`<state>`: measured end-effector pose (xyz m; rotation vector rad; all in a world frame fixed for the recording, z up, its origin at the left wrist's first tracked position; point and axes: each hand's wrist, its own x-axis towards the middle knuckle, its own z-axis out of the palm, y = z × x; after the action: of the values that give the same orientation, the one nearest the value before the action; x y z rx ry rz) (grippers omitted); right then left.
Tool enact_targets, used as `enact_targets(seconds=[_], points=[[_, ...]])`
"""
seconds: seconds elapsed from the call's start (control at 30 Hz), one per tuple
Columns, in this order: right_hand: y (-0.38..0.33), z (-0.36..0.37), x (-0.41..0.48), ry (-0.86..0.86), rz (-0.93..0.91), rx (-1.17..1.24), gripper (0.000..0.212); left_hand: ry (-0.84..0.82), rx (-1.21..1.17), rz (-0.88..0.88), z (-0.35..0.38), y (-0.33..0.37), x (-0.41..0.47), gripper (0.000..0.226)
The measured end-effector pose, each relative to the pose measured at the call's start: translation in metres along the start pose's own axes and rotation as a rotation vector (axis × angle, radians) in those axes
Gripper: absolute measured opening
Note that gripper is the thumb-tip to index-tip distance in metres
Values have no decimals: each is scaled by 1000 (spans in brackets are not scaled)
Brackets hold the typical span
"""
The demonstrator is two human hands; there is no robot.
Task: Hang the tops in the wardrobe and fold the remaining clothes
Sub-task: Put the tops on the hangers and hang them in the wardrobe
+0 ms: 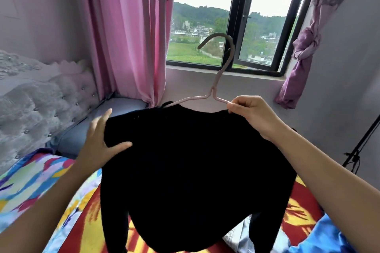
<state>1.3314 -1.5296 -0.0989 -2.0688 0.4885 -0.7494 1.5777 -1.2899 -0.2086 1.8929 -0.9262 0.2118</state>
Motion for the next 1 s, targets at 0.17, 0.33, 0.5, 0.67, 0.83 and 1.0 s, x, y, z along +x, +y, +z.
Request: enact_targets(seconds=[0.17, 0.33, 0.5, 0.67, 0.83, 1.0], points=[[9, -16, 2, -39, -46, -160, 25, -44, -83, 47, 0, -1, -2, 61], [34, -31, -2, -7, -169, -351, 16, -565, -307, -43, -43, 11, 8, 61], [37, -32, -10, -87, -219, -330, 15, -443, -372, -64, -48, 22, 20, 99], [32, -19, -22, -183, -256, -265, 20, -207, -362, -4, -33, 20, 19, 37], [23, -8, -25, -109, -247, -58, 22, -402, -313, -204, -33, 31, -9, 43], [23, 42, -28, -283, -244, -93, 19, -400, -97, -224, -60, 10, -72, 5]])
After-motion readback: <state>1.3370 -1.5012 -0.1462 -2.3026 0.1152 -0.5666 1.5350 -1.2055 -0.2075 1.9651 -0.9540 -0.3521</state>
